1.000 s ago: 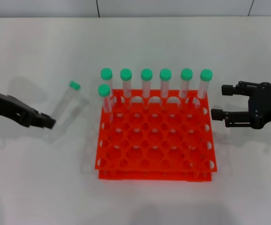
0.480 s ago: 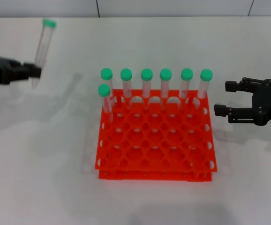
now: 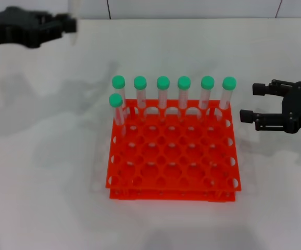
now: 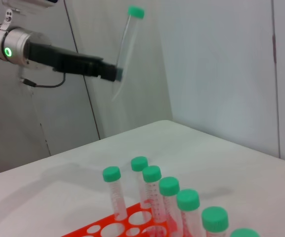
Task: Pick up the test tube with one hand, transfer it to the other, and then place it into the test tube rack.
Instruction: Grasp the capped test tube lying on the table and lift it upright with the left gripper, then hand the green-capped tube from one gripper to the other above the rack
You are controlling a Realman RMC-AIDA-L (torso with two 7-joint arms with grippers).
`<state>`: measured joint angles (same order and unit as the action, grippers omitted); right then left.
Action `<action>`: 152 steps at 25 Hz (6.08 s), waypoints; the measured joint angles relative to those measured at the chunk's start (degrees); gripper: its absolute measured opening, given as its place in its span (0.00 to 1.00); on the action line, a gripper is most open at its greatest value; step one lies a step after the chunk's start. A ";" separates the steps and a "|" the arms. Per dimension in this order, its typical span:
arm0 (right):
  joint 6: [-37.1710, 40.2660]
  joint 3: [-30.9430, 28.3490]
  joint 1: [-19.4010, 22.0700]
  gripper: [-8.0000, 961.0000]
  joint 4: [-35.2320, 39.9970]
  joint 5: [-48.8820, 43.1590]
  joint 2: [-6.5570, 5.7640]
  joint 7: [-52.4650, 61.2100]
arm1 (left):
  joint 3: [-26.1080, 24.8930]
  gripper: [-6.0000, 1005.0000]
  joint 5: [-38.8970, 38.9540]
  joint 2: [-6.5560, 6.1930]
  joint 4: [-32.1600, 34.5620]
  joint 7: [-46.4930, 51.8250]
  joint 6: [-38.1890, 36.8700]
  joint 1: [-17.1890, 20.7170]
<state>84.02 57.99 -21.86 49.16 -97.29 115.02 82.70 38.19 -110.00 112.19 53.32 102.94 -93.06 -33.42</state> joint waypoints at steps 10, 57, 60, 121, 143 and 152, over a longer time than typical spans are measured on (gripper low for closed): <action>0.50 -2.00 0.29 0.86 1.86 -0.01 -0.15 -0.06 | 0.30 0.19 4.32 2.58 -10.91 -9.90 1.85 -5.69; 10.12 -8.67 1.56 0.86 4.51 10.45 0.05 -1.13 | 13.67 0.19 2.41 3.50 -13.60 -9.61 1.38 -8.42; 9.71 -6.27 1.17 0.86 4.15 13.07 0.15 -1.06 | 13.74 0.19 2.41 3.59 -13.59 -9.61 1.38 -8.58; -2.94 11.80 -8.99 0.72 -1.79 25.05 0.73 -1.49 | 14.38 0.18 2.43 4.18 -13.59 -9.93 1.40 -8.50; -3.34 11.79 -9.53 0.43 -3.21 25.57 0.72 -1.31 | 14.45 0.18 2.43 4.23 -13.59 -10.04 1.38 -8.32; -3.85 11.80 -9.58 0.35 -3.65 25.57 0.68 -1.20 | 14.46 0.18 2.43 4.33 -13.59 -10.17 1.39 -8.46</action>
<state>80.18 69.79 -31.44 45.51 -71.71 115.69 81.50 52.65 -107.58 116.52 39.73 92.76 -91.67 -41.88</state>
